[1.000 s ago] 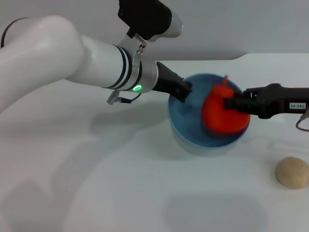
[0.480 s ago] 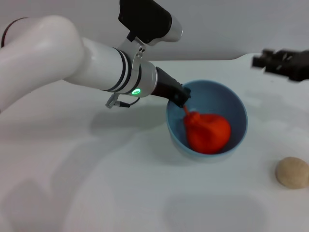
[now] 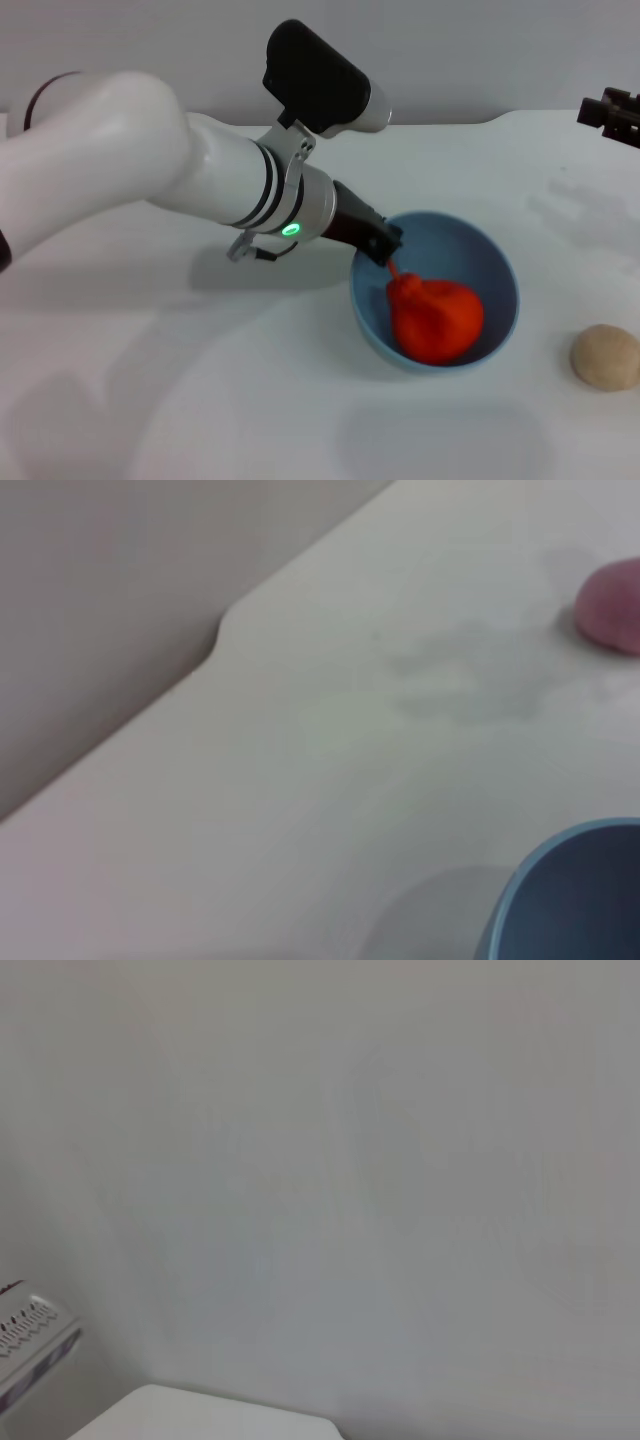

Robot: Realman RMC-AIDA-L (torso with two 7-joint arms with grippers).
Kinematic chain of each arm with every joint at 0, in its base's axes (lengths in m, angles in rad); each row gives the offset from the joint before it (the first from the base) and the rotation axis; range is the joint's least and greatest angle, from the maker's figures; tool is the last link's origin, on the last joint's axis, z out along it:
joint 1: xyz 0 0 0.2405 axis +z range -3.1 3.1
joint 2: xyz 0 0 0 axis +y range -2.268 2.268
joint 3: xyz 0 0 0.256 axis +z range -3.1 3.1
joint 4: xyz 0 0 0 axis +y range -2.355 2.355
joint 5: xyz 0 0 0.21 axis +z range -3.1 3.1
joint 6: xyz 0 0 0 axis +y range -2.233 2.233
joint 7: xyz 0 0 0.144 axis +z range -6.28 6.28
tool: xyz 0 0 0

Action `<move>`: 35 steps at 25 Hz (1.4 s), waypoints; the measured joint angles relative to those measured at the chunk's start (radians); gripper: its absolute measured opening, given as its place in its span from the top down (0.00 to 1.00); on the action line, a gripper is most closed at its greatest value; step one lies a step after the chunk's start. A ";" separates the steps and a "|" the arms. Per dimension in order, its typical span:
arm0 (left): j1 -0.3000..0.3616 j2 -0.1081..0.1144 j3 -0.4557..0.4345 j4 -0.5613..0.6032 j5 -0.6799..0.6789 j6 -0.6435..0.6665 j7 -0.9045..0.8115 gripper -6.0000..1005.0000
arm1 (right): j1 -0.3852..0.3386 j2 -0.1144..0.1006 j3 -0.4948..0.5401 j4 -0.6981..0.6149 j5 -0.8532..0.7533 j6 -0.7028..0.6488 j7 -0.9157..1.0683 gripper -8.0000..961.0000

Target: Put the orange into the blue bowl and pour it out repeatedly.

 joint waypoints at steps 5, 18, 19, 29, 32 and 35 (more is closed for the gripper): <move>0.010 0.000 0.018 -0.002 -0.005 0.000 0.000 1.00 | -0.002 0.000 0.000 0.020 -0.002 0.012 -0.011 0.49; 0.028 0.001 0.032 -0.007 -0.005 -0.014 -0.001 0.99 | -0.004 0.000 -0.007 0.046 -0.002 0.024 -0.023 0.49; 0.030 0.002 0.031 -0.004 -0.005 -0.014 -0.001 0.98 | -0.004 0.000 -0.006 0.048 -0.002 0.025 -0.023 0.49; 0.092 0.013 0.008 0.156 0.002 -0.035 0.009 0.58 | -0.015 -0.001 0.000 0.070 -0.004 0.043 -0.081 0.48; 0.134 0.014 -0.030 0.211 0.003 -0.129 0.028 0.42 | -0.019 -0.001 0.016 0.094 0.007 0.077 -0.142 0.48; 0.170 0.014 -0.031 0.224 0.003 -0.262 0.052 0.30 | -0.018 0.001 0.037 0.127 0.019 0.106 -0.197 0.43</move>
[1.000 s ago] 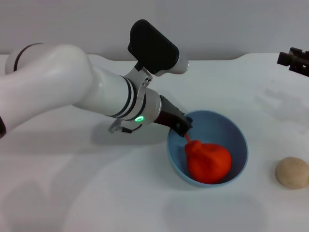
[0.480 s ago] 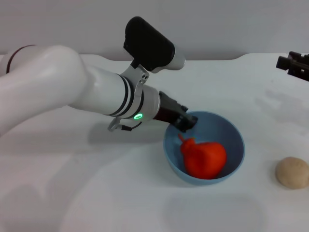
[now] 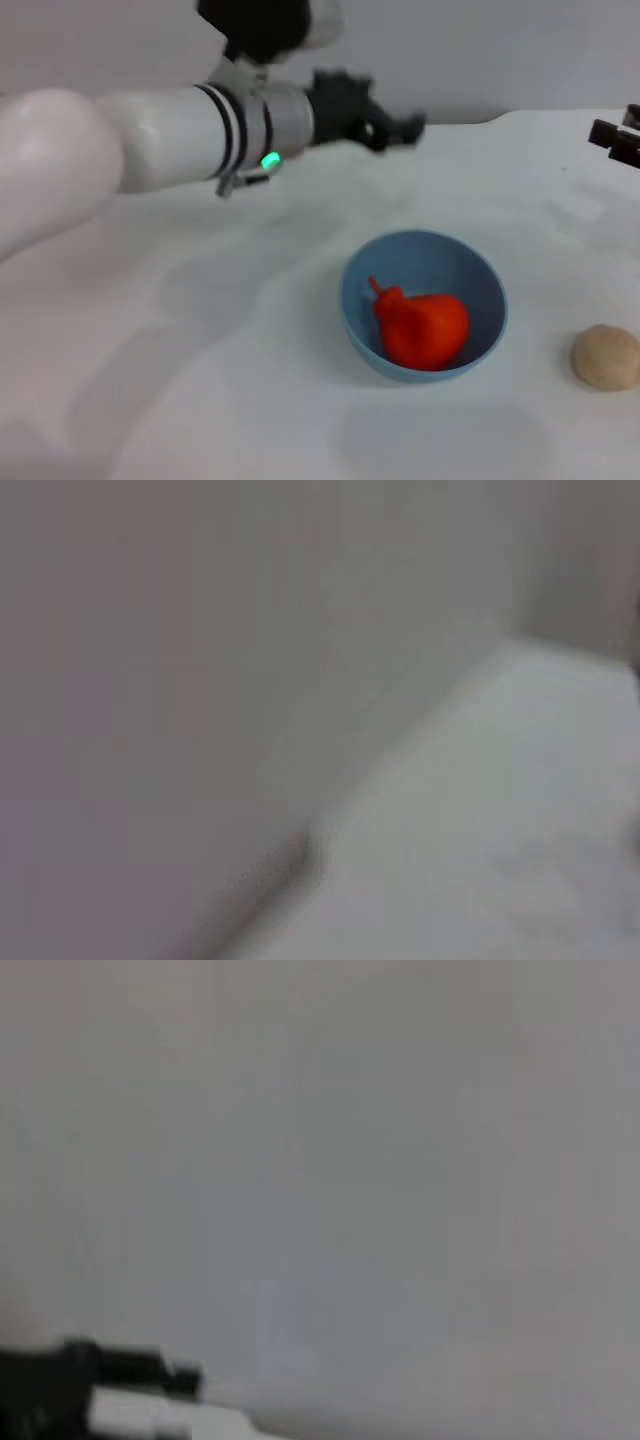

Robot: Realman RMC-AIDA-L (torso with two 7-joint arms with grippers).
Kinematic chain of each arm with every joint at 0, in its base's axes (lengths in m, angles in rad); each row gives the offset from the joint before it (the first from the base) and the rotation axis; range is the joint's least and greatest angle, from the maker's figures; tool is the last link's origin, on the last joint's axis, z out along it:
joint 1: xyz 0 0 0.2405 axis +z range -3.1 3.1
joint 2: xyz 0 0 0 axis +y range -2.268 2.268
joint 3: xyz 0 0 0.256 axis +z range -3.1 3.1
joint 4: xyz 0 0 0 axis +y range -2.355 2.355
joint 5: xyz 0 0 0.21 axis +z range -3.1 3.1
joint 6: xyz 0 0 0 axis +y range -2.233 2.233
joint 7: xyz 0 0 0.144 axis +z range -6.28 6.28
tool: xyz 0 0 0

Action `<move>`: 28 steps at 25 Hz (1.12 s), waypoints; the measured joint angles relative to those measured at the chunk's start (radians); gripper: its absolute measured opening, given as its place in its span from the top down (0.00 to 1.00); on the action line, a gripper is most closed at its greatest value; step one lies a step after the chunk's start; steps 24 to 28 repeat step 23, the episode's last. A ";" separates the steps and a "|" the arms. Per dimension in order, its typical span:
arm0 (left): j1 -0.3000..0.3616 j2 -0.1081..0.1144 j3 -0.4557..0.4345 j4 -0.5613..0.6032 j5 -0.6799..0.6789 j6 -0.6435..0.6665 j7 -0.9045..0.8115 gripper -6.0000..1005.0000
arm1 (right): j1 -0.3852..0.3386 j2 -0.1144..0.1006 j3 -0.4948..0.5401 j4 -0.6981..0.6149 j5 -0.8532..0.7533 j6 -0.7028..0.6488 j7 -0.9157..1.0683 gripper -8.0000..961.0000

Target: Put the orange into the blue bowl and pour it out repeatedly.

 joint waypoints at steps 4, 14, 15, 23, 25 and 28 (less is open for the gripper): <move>0.072 -0.001 0.034 -0.017 -0.005 -0.276 0.024 0.26 | -0.002 0.005 0.025 0.097 0.074 0.086 -0.161 0.33; 0.228 -0.007 0.321 -0.171 -0.009 -1.026 0.007 0.20 | -0.042 0.009 0.067 0.442 0.597 0.175 -0.796 0.30; 0.234 -0.008 0.352 -0.195 -0.009 -1.085 -0.005 0.20 | -0.043 0.010 0.076 0.495 0.669 0.171 -0.866 0.30; 0.236 -0.013 0.544 -0.342 -0.081 -1.335 -0.064 0.21 | -0.034 0.012 0.084 0.735 1.011 0.131 -1.198 0.30; 0.236 -0.013 0.544 -0.342 -0.081 -1.335 -0.064 0.21 | -0.034 0.012 0.084 0.735 1.011 0.131 -1.198 0.30; 0.236 -0.013 0.544 -0.342 -0.081 -1.335 -0.064 0.21 | -0.034 0.012 0.084 0.735 1.011 0.131 -1.198 0.30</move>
